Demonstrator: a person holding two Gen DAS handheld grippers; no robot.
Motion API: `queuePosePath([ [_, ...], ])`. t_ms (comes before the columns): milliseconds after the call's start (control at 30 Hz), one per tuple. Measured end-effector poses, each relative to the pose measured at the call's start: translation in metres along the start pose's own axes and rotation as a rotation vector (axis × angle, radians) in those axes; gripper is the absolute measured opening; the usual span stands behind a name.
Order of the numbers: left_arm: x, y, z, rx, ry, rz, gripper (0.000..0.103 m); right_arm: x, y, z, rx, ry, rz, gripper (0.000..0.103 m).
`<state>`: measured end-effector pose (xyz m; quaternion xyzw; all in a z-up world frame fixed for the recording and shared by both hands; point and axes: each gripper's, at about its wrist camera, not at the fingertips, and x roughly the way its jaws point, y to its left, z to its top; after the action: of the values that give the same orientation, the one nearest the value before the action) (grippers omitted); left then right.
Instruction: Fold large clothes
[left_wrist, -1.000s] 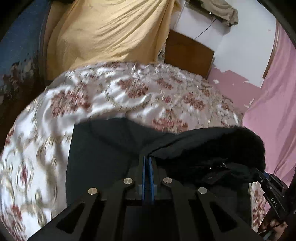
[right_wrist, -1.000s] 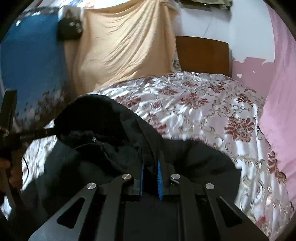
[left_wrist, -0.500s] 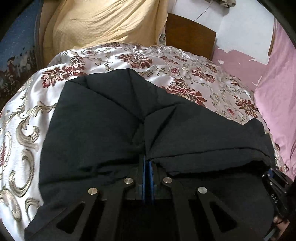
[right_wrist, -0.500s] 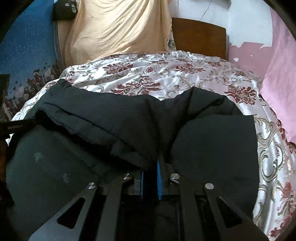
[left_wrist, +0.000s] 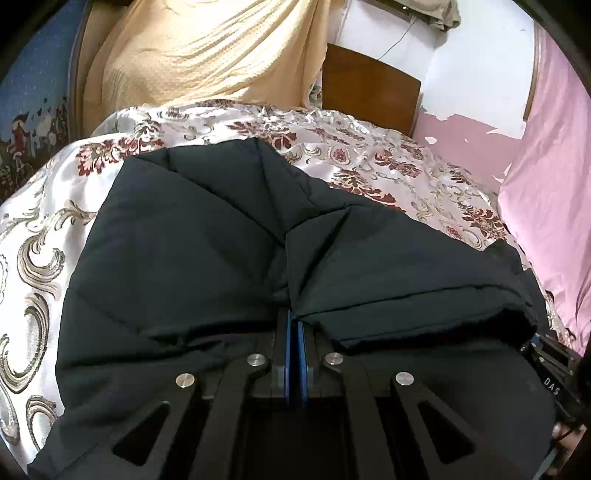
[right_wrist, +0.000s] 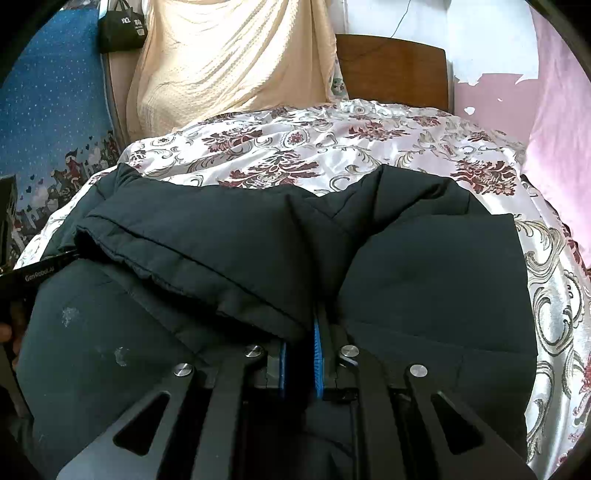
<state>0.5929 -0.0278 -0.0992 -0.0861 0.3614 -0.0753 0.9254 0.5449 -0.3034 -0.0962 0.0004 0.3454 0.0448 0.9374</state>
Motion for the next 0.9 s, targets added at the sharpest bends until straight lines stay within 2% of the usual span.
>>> queuePosePath([
  [167,-0.003,0.003,-0.003,-0.009,-0.033,-0.023,0.005,-0.01,-0.001,-0.001,0.011,-0.046,-0.01,0.019],
  [200,-0.003,0.003,-0.003,-0.01,-0.033,-0.025,0.005,-0.015,-0.002,-0.001,0.014,-0.059,-0.001,0.025],
  [233,-0.002,0.003,-0.003,-0.011,-0.032,-0.027,0.005,-0.022,-0.004,-0.001,0.032,-0.069,0.021,0.035],
  [300,-0.002,0.004,-0.003,-0.013,-0.032,-0.032,0.005,-0.043,-0.016,-0.001,0.118,-0.096,0.118,0.047],
  [333,-0.002,0.005,-0.003,-0.015,-0.032,-0.036,0.005,-0.057,-0.02,0.002,0.135,-0.127,0.141,0.048],
  [433,-0.002,0.007,-0.004,-0.022,-0.033,-0.044,0.005,-0.086,-0.023,0.018,0.154,-0.234,0.107,0.048],
  [500,-0.002,0.007,-0.004,-0.02,-0.038,-0.043,0.005,-0.091,-0.02,0.03,0.184,-0.289,0.12,0.048],
  [533,-0.003,0.008,-0.004,-0.02,-0.041,-0.047,0.005,-0.085,-0.013,0.037,0.173,-0.288,0.108,0.048],
  [600,-0.004,0.01,-0.004,-0.029,-0.046,-0.064,0.006,-0.066,-0.001,0.047,0.133,-0.261,0.081,0.048],
  [700,-0.013,0.017,-0.004,-0.054,-0.074,-0.115,0.007,-0.022,0.011,0.048,0.117,-0.147,0.118,0.017],
  [800,-0.038,0.024,-0.005,-0.096,-0.182,-0.162,0.008,-0.003,0.025,0.029,0.049,-0.096,0.071,0.017],
  [833,-0.049,0.024,-0.004,-0.107,-0.234,-0.176,0.015,0.0,0.03,0.024,0.02,-0.088,0.051,0.017],
  [867,-0.056,0.024,-0.003,-0.11,-0.268,-0.187,0.026,-0.002,0.031,0.022,0.008,-0.089,0.043,0.017],
  [900,-0.063,0.021,0.001,-0.105,-0.301,-0.195,0.032,-0.003,0.031,0.023,0.001,-0.091,0.038,0.017],
])
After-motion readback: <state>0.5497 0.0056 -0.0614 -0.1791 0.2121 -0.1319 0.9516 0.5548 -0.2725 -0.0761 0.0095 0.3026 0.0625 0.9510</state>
